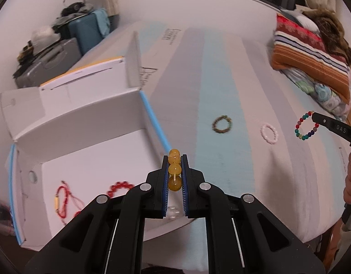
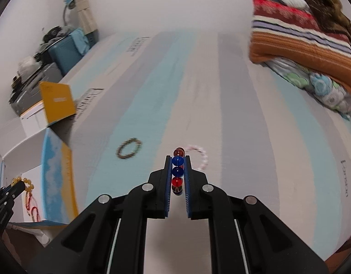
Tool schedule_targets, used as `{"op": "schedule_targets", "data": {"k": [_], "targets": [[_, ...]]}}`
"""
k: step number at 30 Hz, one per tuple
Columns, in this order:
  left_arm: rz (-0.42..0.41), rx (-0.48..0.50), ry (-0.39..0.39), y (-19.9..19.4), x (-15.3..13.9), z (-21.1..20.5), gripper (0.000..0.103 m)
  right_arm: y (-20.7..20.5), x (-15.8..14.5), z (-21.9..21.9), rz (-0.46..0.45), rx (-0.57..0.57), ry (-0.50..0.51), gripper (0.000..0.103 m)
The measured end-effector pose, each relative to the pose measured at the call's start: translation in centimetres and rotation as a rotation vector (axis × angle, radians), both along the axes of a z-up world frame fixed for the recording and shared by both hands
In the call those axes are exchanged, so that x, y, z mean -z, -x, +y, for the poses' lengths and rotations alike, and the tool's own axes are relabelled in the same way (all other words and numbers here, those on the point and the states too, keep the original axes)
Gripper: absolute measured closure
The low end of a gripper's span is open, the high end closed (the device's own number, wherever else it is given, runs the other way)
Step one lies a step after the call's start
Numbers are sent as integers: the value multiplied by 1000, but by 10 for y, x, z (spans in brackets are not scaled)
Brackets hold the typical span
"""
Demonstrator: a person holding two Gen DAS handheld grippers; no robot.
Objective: Organize jewelry
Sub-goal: 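Lift and carry the amber beads and multicolour bracelet over the white box with both tools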
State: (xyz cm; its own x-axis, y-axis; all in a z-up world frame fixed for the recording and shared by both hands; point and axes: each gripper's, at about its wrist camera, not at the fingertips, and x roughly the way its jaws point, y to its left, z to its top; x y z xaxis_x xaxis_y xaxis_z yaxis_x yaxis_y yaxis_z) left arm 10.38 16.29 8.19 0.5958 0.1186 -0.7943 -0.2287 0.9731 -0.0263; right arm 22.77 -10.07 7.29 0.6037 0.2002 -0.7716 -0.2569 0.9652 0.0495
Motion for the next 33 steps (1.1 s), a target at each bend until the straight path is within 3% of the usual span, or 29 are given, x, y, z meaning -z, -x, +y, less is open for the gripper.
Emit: {"op": "schedule_targets", "data": {"k": [18, 33], "targets": [[-11, -187, -21, 59, -23, 113, 94, 63, -27, 164, -41, -247, -6, 94], [79, -263, 22, 64, 12, 164, 94, 102, -1, 255, -3, -392, 34, 94]]}}
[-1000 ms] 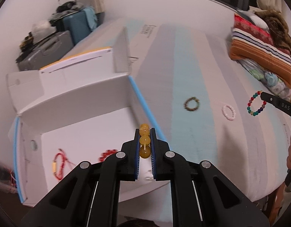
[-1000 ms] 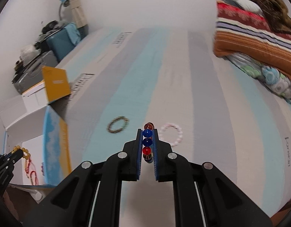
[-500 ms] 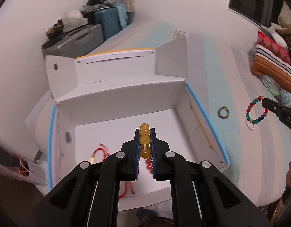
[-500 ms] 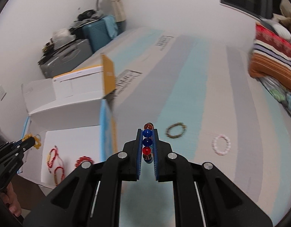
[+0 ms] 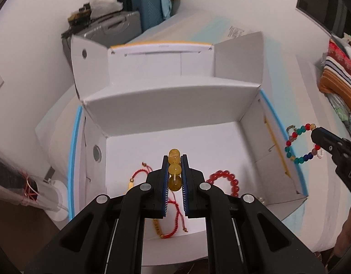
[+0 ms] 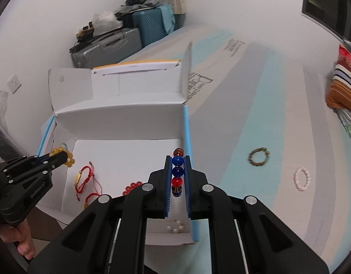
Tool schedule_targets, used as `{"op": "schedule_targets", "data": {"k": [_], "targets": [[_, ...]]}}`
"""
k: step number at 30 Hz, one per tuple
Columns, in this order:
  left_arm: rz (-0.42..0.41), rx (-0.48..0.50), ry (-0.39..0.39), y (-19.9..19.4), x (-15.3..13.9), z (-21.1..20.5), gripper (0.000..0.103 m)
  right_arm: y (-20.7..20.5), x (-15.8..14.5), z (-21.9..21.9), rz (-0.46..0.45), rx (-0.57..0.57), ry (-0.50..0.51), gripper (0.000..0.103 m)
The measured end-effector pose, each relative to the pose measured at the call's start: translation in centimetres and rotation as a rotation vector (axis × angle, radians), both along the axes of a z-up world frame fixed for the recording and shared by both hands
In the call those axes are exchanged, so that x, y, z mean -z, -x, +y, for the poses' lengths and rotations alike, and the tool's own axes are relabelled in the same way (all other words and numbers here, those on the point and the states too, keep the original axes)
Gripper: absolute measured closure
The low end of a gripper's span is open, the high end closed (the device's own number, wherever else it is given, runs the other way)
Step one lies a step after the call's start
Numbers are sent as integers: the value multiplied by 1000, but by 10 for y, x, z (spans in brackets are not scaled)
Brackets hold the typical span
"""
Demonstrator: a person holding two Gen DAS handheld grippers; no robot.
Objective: Organize jewelry
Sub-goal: 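Lift and carry the amber beads and multicolour bracelet over the white box with both tools, then open both tools to drop the amber beads and multicolour bracelet into the box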
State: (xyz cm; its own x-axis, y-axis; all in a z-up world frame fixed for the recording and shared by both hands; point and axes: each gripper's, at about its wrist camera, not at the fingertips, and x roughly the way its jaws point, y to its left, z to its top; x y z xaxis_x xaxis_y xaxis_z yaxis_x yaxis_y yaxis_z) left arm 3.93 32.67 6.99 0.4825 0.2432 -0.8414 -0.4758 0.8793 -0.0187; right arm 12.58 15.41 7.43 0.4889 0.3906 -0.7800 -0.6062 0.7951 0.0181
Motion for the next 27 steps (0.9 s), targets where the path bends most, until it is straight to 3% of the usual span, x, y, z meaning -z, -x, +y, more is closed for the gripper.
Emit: {"op": "schedule_targets", "data": {"k": [19, 27], "targets": [[176, -37, 43, -9, 69, 35, 94, -15, 89, 58, 150, -22, 133, 94], [203, -34, 43, -10, 80, 40, 94, -16, 102, 64, 169, -17, 149, 93]]}}
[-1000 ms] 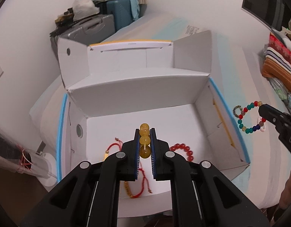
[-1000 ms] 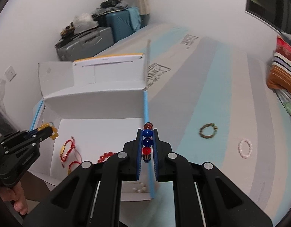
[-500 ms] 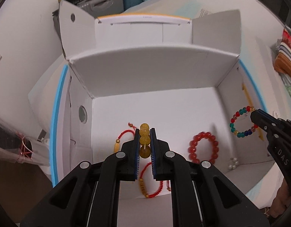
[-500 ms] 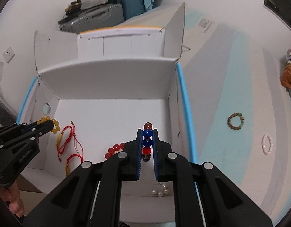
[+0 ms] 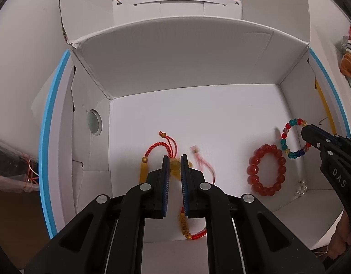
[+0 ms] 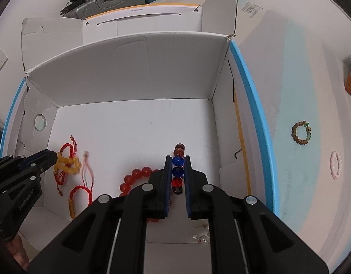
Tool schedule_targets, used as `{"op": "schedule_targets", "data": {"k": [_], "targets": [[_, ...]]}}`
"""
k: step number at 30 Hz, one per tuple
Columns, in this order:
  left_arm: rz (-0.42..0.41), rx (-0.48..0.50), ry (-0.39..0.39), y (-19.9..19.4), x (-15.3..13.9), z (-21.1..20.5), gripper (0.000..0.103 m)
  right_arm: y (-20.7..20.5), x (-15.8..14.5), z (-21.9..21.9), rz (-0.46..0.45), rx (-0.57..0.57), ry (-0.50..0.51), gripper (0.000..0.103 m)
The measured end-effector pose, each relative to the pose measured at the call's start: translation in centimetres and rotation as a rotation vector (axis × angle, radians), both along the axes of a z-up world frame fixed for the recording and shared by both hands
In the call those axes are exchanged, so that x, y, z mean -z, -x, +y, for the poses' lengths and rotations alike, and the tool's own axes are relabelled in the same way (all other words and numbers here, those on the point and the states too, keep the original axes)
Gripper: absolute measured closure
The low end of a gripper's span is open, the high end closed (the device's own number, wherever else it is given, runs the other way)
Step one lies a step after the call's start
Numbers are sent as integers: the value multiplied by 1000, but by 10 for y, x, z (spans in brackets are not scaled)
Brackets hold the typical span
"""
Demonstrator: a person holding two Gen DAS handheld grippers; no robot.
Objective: Organize jewelry
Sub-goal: 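Open both tools to drop the amber beads and multicolour bracelet into the box, then move both tools back over the brown and pink bracelets on the bed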
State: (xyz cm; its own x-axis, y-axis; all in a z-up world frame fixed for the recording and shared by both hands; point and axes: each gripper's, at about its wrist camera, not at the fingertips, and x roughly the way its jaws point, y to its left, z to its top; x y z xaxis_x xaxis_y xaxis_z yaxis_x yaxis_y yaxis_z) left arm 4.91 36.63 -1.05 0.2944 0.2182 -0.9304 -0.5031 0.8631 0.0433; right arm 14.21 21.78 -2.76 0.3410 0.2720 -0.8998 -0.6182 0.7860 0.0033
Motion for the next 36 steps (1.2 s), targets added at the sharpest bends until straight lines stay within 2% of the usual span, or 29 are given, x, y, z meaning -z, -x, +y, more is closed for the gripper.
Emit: {"op": "schedule_targets", "data": {"k": [3, 4, 5, 7, 9, 11, 12, 14, 18, 21, 27, 31, 36], "targets": [[-2, -3, 3, 2, 0, 2, 91, 2, -2, 1, 1, -4, -1, 92], [-6, -9, -3, 3, -1, 3, 91, 3, -3, 1, 2, -7, -3, 88], [-9, -10, -8, 5, -2, 3, 91, 3, -4, 2, 5, -9, -10, 78], [-16, -13, -9, 9, -6, 2, 85, 6, -8, 1, -3, -6, -25, 67], [-31, -15, -22, 13, -11, 1, 67, 10, -13, 2, -4, -20, -39, 62], [-52, -20, -38, 17, -19, 0, 58, 15, -21, 0, -16, -29, -60, 48], [-62, -21, -42, 19, -22, -1, 48, 16, -25, -1, -22, -30, -70, 46], [-85, -14, -63, 23, -31, -3, 38, 20, -35, -5, -38, -34, -93, 35], [-116, 15, -100, 24, -44, -5, 20, 24, -52, -19, -64, -38, -124, 26], [-136, 25, -110, 20, -50, -15, 13, 23, -61, -35, -96, -21, -122, 21], [-164, 60, -111, 6, -58, -44, 6, 11, -74, -79, -130, 38, -137, 12], [-191, 96, -106, -5, -63, -68, 6, 4, -78, -105, -140, 75, -140, 8], [-213, 130, -109, -18, -72, -96, 6, -6, -79, -137, -150, 125, -139, 8]]}}
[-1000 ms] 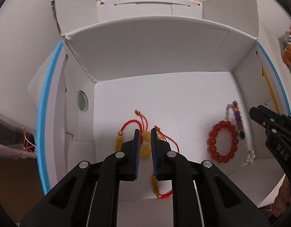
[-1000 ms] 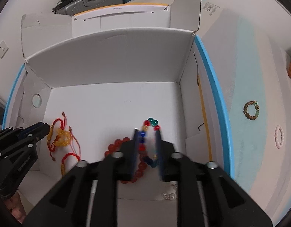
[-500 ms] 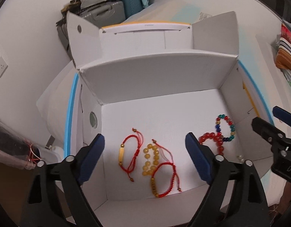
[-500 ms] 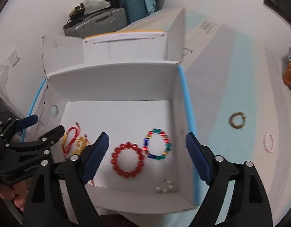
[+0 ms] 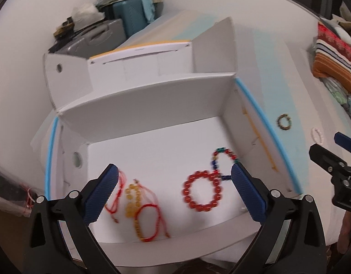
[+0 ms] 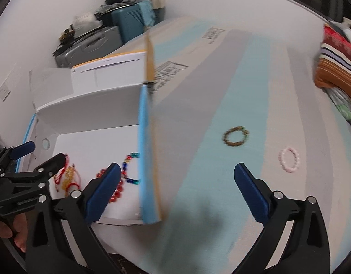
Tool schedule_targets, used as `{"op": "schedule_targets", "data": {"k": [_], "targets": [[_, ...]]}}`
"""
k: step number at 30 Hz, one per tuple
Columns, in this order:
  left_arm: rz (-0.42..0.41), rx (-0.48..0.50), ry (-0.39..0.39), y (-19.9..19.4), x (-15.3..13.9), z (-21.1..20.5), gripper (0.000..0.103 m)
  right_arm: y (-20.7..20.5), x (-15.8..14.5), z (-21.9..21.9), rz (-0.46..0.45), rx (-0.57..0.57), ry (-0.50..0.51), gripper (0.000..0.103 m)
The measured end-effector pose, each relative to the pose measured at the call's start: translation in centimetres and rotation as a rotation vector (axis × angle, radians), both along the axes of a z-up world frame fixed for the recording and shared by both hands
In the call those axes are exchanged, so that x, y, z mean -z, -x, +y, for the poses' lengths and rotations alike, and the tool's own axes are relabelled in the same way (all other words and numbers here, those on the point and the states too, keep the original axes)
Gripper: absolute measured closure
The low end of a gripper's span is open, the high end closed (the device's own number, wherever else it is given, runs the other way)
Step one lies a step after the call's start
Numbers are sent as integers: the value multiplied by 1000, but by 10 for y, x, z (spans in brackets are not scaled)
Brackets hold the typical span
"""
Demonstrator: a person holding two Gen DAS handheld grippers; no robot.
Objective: Organize jewelry
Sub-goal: 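Move both tools back over the brown and pink bracelets on the bed, then grasp the brown wooden bead bracelet with the left tool while the right tool grasps the pink-white bracelet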
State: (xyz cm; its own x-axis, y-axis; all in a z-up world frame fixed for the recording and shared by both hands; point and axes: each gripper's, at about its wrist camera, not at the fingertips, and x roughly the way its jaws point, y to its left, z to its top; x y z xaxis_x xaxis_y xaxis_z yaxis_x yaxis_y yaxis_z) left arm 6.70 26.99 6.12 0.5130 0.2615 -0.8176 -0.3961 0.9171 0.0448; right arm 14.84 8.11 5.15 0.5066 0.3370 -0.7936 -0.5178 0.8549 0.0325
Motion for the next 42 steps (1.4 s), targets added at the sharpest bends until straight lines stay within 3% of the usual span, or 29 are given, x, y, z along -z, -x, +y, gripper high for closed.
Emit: {"op": "schedule_targets", "data": {"k": [24, 36, 42], "targets": [[-35, 186, 22, -84, -9, -120, 6, -56, 2, -137, 34, 185, -23, 8], [-26, 229, 39, -164, 16, -170, 6, -116, 25, -198, 67, 267, -16, 8], [7, 239, 58, -202, 46, -190, 6, -147, 50, -219, 88, 284, 8, 8]]}}
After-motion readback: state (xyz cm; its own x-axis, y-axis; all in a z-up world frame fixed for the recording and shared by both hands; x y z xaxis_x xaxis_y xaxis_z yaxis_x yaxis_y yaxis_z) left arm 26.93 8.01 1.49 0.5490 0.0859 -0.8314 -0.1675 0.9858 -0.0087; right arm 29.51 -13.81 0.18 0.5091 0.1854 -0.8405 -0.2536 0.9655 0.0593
